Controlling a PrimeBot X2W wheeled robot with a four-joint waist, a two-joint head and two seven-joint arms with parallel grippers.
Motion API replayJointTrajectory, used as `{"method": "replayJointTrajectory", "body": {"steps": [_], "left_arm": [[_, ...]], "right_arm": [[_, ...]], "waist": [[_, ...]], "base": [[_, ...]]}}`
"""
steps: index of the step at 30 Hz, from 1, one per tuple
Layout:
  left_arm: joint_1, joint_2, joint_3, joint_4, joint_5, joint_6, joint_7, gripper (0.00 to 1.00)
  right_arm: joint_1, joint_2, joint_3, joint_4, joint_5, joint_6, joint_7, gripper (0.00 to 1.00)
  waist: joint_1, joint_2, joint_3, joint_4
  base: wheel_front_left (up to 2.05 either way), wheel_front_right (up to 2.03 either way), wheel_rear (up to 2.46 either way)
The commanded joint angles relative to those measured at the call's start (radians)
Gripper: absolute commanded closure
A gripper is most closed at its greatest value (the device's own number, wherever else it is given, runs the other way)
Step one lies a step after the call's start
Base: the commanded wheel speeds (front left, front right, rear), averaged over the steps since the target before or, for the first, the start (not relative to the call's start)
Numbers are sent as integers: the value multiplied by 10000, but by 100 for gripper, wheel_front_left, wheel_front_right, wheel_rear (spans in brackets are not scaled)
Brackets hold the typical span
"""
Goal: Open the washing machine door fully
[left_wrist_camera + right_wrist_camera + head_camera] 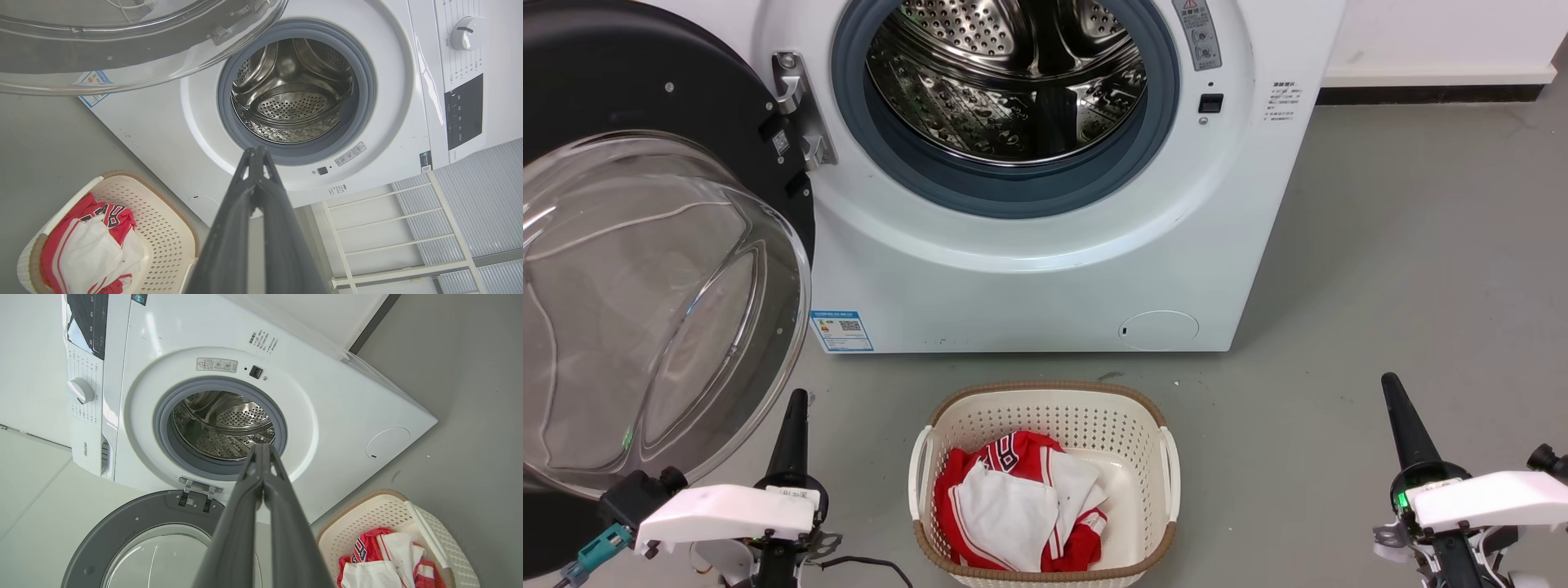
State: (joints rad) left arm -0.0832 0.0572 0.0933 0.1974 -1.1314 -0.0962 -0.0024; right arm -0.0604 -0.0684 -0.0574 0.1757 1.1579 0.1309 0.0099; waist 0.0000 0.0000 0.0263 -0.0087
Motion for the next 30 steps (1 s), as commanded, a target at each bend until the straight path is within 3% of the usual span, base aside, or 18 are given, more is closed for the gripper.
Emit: {"method": "replayJointTrajectory", "body": {"steps": [1,30], "left_arm": [[-170,20,26,-35,-238,-36,58,100],[-271,-34,147,279,-2926,-236,723,100]], "right_arm": [[-217,-66,-37,-17,253,-1,41,100],[-397,-33,-203,399,2905,-2,516,100]], "waist": [[0,0,-4,2],[0,0,-124,47]], "base": [[0,0,0],[0,0,0]]}}
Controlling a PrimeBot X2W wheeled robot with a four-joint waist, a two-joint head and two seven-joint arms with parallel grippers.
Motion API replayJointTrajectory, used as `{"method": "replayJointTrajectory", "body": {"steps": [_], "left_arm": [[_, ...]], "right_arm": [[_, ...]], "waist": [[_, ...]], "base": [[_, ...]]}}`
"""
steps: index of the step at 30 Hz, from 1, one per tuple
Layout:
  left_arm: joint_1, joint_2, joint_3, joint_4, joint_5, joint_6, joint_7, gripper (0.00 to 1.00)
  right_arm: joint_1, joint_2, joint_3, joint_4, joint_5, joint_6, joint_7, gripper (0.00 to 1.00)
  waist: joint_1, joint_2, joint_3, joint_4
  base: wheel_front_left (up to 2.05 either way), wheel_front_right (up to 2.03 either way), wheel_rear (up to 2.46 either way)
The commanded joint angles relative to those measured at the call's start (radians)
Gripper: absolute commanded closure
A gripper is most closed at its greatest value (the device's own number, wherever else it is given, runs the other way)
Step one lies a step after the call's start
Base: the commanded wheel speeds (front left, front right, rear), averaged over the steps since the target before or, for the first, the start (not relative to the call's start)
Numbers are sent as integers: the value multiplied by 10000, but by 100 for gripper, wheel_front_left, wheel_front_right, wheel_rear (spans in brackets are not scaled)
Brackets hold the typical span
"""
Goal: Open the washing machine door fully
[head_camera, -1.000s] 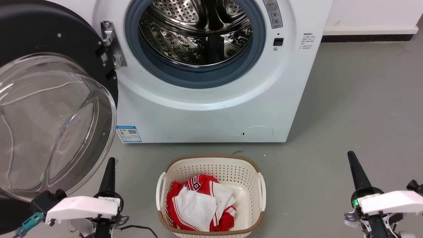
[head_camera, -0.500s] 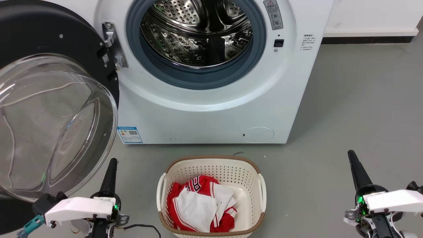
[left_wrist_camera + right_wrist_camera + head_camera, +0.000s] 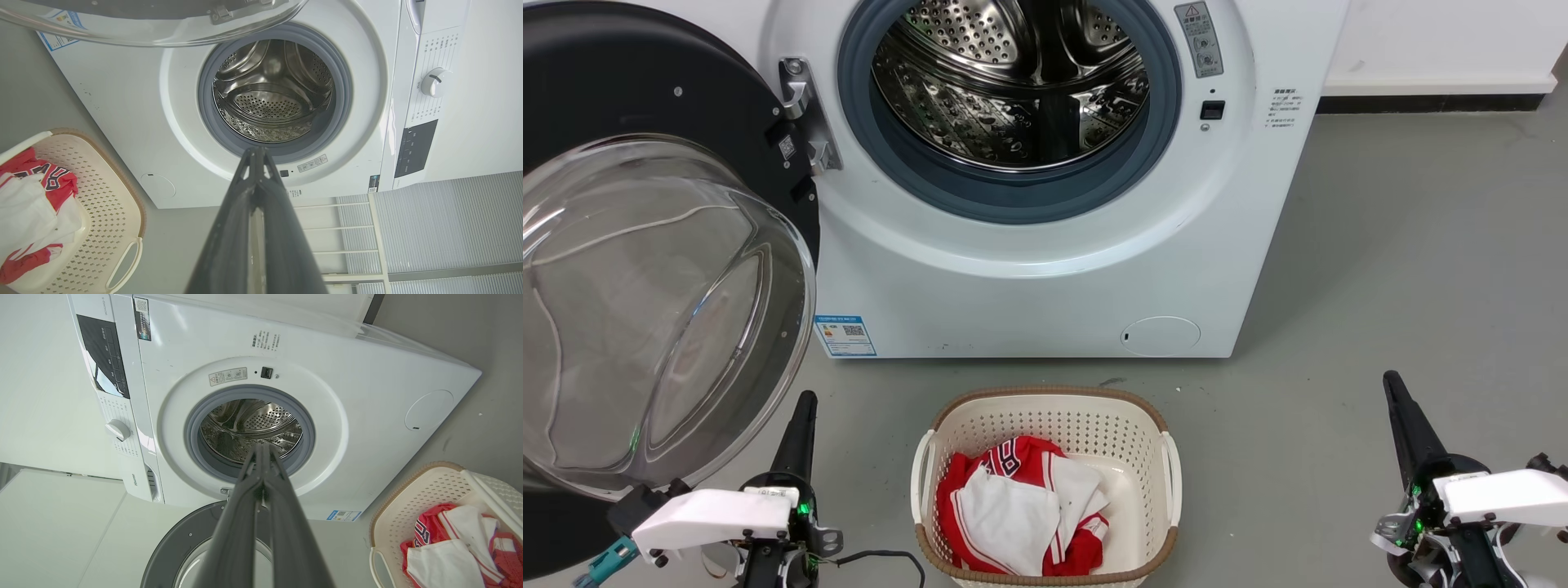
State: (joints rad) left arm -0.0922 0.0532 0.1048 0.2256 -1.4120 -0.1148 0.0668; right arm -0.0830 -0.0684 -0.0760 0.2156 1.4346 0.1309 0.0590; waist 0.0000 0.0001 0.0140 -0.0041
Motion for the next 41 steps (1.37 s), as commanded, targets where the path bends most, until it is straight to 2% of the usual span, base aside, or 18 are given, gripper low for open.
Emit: {"method": "replayJointTrajectory", "body": {"steps": [1,27,41], "left_arm": [[-184,6,36,6,-205,-58,54,100],[-206,-39,121,224,-2059,-186,521,100],[-199,-37,116,215,-2014,-185,507,100]], "right_arm": [[-179,-32,-22,12,217,-2,43,100],[-293,17,-167,311,2026,-2,392,100],[-296,48,-205,302,1936,-3,422,100]], "waist": [[0,-1,-5,2],[0,-1,-109,41],[0,-1,-109,41]], "base": [[0,0,0],[0,0,0],[0,0,0]]}}
